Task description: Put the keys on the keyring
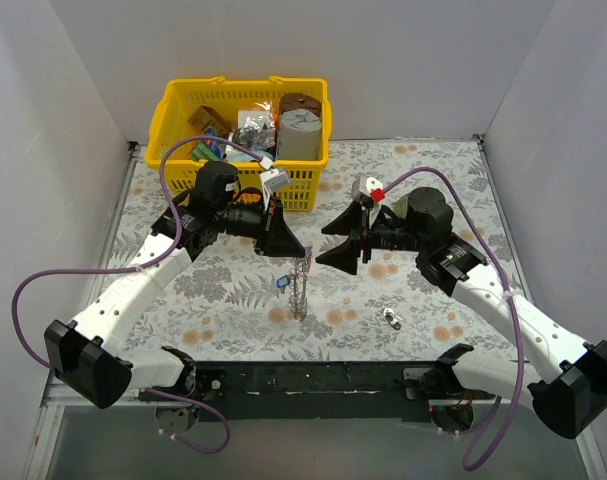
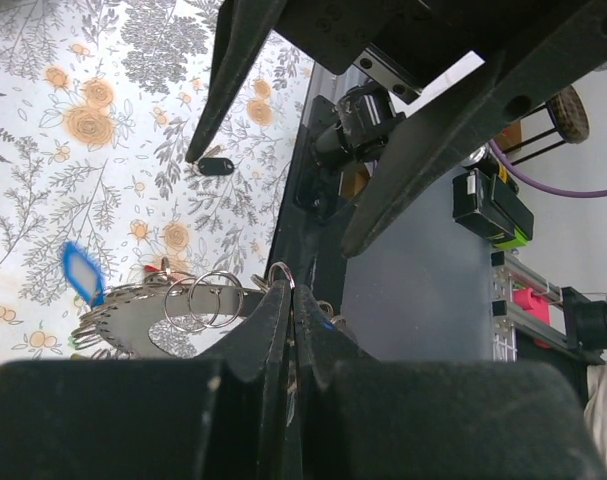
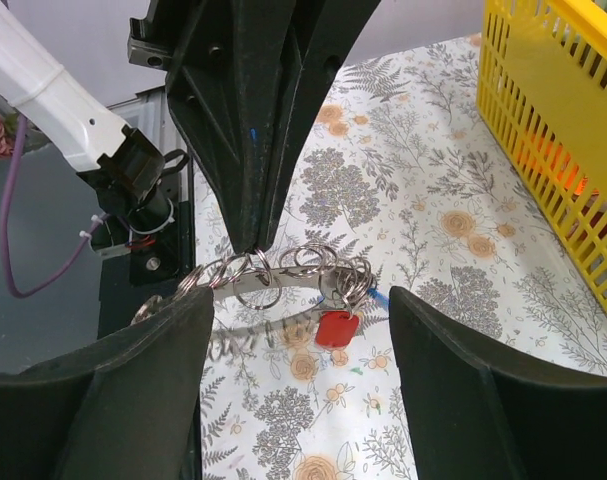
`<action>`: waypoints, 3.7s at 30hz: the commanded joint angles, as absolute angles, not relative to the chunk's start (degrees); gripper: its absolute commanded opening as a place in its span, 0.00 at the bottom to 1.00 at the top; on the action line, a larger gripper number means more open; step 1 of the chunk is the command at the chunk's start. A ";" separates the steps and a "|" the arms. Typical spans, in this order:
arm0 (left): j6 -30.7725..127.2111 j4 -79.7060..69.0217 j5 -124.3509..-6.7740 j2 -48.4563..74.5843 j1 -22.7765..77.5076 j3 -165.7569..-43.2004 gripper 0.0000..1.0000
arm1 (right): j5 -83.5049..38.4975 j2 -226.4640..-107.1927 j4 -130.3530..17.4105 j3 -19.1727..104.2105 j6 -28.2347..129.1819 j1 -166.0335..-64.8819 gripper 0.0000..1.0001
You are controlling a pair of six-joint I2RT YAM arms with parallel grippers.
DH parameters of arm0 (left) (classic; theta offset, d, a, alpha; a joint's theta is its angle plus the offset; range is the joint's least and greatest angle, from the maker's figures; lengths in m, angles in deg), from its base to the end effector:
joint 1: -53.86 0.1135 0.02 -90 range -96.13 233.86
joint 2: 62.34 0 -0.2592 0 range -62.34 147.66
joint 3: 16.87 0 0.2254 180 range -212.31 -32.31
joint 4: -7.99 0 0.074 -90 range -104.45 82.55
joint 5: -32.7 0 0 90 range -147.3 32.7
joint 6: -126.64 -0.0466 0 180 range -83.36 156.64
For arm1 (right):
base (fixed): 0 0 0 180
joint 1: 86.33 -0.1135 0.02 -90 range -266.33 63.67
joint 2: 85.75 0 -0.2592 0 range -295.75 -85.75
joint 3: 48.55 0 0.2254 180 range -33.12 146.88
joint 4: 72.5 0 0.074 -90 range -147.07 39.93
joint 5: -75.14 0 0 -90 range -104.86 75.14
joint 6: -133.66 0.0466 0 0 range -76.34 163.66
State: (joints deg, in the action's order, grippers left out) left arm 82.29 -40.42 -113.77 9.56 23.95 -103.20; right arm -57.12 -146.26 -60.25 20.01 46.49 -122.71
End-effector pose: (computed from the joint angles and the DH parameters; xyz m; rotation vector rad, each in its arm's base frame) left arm 0.1891 -0.1536 0.3603 0.3415 2.4082 -1.7548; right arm 0.1616 0.1580 0.3627 -1.0408 1.4050 1.1122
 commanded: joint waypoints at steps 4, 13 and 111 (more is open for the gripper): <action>84.27 -38.03 -117.24 7.88 23.54 -105.35 0.00 | -63.10 -148.24 -68.23 21.90 51.39 -122.63 0.73; 85.51 -35.83 -118.38 8.15 23.46 -105.70 0.00 | -68.39 -150.96 -70.07 22.17 53.94 -122.89 0.43; 100.57 -8.82 -109.60 1.64 22.93 -99.27 0.00 | -54.60 -139.72 -90.49 14.95 71.98 -123.07 0.52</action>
State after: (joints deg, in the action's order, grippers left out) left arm 108.76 0.65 -112.87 1.14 23.04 -92.97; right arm -56.29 -142.26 -96.57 11.40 77.99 -123.37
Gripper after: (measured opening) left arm 0.017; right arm 0.352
